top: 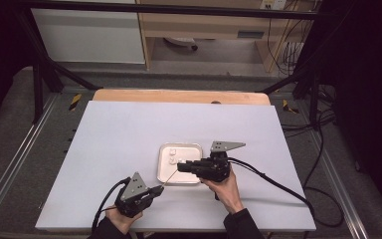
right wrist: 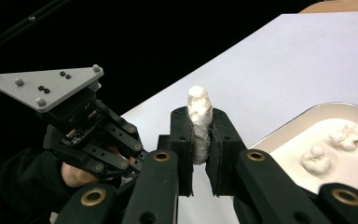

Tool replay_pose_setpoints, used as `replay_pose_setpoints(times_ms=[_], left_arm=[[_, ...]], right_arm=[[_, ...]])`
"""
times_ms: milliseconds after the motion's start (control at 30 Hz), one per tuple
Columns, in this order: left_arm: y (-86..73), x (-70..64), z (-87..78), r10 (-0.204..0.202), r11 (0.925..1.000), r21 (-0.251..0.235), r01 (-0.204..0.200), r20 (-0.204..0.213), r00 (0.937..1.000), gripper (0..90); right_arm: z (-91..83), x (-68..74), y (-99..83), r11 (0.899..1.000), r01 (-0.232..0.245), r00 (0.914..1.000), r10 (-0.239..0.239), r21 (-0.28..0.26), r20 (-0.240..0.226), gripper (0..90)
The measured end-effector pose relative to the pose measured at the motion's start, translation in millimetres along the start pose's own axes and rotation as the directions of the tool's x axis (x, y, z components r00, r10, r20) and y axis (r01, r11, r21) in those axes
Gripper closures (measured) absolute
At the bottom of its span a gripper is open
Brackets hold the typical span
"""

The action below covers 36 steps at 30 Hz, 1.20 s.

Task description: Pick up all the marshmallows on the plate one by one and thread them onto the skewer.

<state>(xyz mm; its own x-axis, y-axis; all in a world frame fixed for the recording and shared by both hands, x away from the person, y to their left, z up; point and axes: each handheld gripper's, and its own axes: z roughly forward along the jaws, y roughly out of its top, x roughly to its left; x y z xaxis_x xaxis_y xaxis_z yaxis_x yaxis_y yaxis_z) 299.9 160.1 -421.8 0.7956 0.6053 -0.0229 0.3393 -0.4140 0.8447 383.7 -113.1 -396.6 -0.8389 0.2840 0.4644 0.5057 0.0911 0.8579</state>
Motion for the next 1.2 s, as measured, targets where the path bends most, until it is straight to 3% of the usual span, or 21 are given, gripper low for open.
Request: replay_pose_setpoints(times_ms=[67, 133, 267, 367, 400, 567, 633, 733, 1000, 1200], left_arm=[[1.6, 0.4, 0.9, -0.017, 0.9998, -0.013, 0.017, 0.021, 0.9996, 89.1], [3.1, 0.7, 0.6, -0.007, 0.9995, -0.032, 0.007, 0.018, 0.9998, 89.1], [2.8, 0.8, -1.4, -0.005, 0.999, -0.043, 0.006, 0.015, 0.9999, 89.1], [1.5, 1.1, -2.9, -0.003, 0.9989, -0.048, 0.004, 0.012, 0.9999, 89.1], [1.5, 1.0, -3.0, -0.005, 0.9987, -0.051, 0.005, 0.011, 0.9999, 89.1], [1.6, 0.3, -0.9, -0.003, 0.999, -0.045, 0.004, 0.021, 0.9998, 89.1], [1.3, 0.0, -0.5, -0.001, 0.9991, -0.043, 0.002, 0.02, 0.9998, 89.1], [0.7, 0.2, -0.9, -0.002, 0.9992, -0.041, 0.003, 0.016, 0.9999, 89.1], [0.1, -0.6, 0.1, -0.015, 0.9992, -0.037, 0.015, 0.004, 0.9999, 89.1], [-0.2, -1.1, 1.5, -0.017, 0.9995, -0.025, 0.017, 0.001, 0.9999, 89.1]], right_arm=[[-2.5, 0.2, 2.7, 1.0, 0.006, 1.0, -0.006, -0.006, 0.006, 80.8], [-5.4, 2.0, 5.6, 1.0, 0.019, 0.9996, -0.018, -0.02, 0.021, 77.4], [-11.4, 5.1, 8.1, 0.999, 0.048, 0.9975, -0.047, -0.023, 0.052, 55.8], [-16.4, 6.0, 9.4, 0.995, 0.067, 0.9949, -0.062, -0.073, 0.079, 44.1], [-18.4, 5.2, 10.0, 0.994, 0.076, 0.9926, -0.067, -0.083, 0.101, 43.9], [-18.0, 1.4, 9.8, 0.994, 0.064, 0.9948, -0.057, -0.086, 0.084, 56.2], [-16.2, 0.3, 8.9, 0.995, 0.055, 0.9963, -0.049, -0.087, 0.07, 68.6], [-12.7, -0.2, 5.7, 0.996, 0.03, 0.9978, -0.025, -0.079, 0.061, 76.1], [-6.4, -0.2, 0.7, 0.995, -0.027, 0.9995, 0.028, -0.095, 0.013, 80.8], [-6.0, 2.7, -1.1, 0.996, 0.005, 0.9999, -0.004, -0.089, 0.01, 81.5]])
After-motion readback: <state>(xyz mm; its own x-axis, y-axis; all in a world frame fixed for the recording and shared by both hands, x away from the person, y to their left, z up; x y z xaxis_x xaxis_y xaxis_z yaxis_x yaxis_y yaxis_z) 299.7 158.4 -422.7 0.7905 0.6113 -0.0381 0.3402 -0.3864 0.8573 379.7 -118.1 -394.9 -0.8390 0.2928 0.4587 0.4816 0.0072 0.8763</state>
